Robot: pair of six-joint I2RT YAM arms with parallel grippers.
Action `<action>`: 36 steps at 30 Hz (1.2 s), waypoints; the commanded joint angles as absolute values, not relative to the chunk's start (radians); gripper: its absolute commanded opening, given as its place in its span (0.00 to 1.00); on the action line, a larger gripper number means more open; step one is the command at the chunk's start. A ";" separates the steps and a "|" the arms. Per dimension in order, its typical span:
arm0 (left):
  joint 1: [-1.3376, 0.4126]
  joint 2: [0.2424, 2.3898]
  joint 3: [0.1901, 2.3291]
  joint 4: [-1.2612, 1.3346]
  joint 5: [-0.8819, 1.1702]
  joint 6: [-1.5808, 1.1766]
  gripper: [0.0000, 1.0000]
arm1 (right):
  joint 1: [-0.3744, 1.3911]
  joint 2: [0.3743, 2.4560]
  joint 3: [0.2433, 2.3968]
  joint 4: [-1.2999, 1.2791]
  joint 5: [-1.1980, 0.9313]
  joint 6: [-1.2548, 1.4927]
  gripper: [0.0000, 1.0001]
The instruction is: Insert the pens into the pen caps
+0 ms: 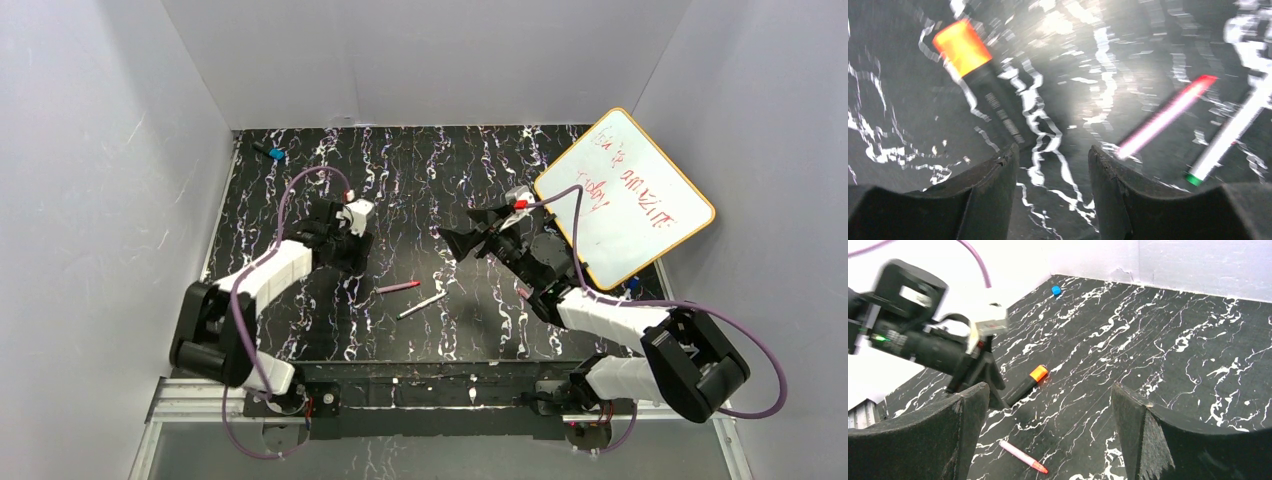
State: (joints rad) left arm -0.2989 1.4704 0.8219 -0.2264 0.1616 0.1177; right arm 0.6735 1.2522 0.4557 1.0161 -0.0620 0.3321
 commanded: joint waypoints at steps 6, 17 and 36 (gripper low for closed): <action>-0.517 1.288 0.775 -0.285 0.319 0.319 0.50 | 0.670 1.221 0.445 0.964 -0.081 0.325 0.99; -0.590 1.498 0.857 -0.334 0.253 0.438 0.45 | 0.670 1.159 0.435 0.908 -0.071 0.298 0.99; -0.617 1.652 0.887 -0.312 0.206 0.381 0.00 | 0.667 1.136 0.388 0.953 -0.090 0.353 0.99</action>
